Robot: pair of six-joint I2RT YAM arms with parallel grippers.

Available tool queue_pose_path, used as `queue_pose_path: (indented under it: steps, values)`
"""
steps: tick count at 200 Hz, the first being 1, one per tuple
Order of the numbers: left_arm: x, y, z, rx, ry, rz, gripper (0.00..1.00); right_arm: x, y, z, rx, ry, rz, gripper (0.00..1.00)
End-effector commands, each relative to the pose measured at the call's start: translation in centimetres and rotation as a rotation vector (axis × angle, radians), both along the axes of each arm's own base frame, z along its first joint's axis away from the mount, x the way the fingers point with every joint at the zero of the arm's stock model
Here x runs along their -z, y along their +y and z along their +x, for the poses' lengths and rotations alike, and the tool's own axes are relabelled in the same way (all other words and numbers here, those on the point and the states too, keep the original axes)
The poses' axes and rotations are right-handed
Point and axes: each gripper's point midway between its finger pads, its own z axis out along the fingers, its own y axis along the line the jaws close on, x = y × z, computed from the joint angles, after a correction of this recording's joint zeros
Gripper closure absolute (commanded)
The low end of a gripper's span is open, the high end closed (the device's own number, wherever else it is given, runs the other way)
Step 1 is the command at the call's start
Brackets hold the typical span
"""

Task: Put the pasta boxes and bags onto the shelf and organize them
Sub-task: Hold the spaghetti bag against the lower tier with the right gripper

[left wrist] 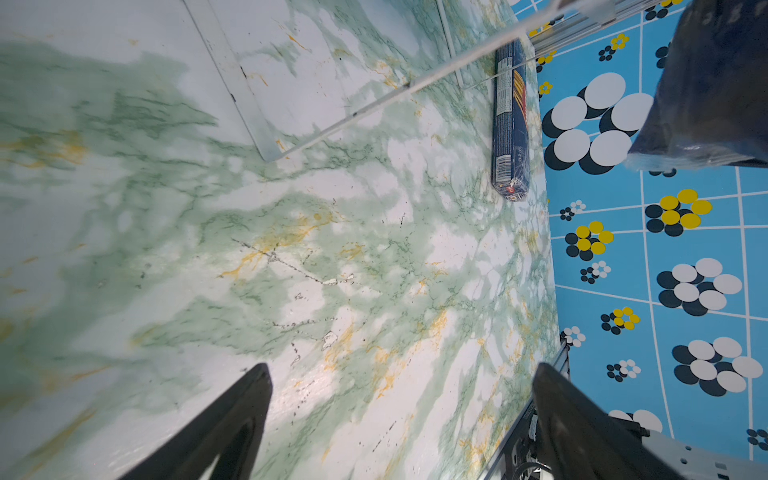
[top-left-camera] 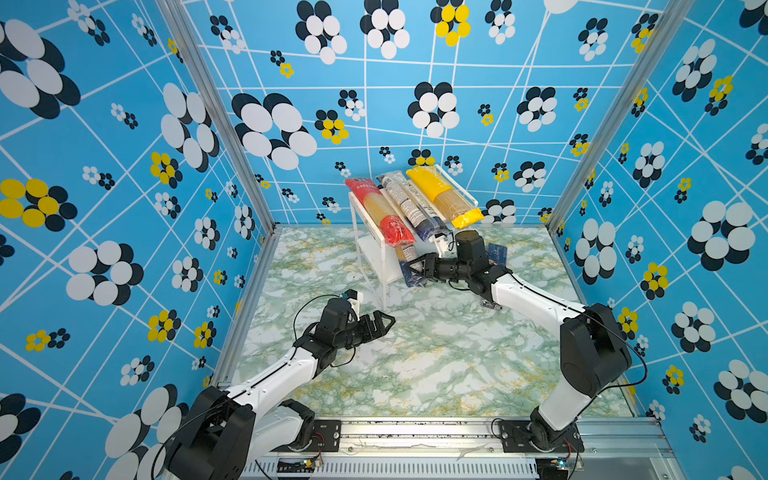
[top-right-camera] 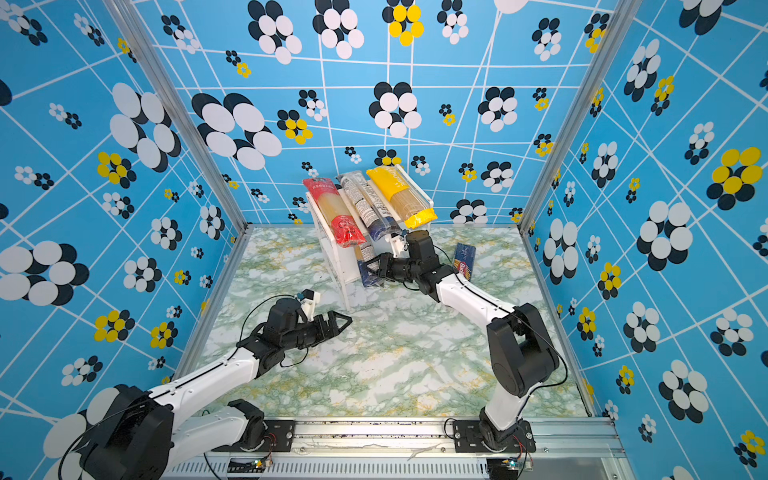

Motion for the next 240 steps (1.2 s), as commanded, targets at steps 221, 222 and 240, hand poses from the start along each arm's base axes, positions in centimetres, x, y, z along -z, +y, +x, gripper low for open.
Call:
queue_pose_path:
  steps: [221,222,240]
  values:
    - [0.4,0.9,-0.3,-0.008,-0.01,-0.007,0.01,-3.6,2.4,1.5,-0.068,-0.155,0.055,0.85]
    - [0.4,0.9,-0.3,-0.009,-0.009,-0.008,0.01,-3.6,2.4,1.5,-0.067,-0.155,0.054,0.84]
    - [0.3,1.0,-0.2,-0.009,-0.012,-0.009,0.01,-3.3,2.4,1.5,-0.068,-0.146,0.051,0.81]
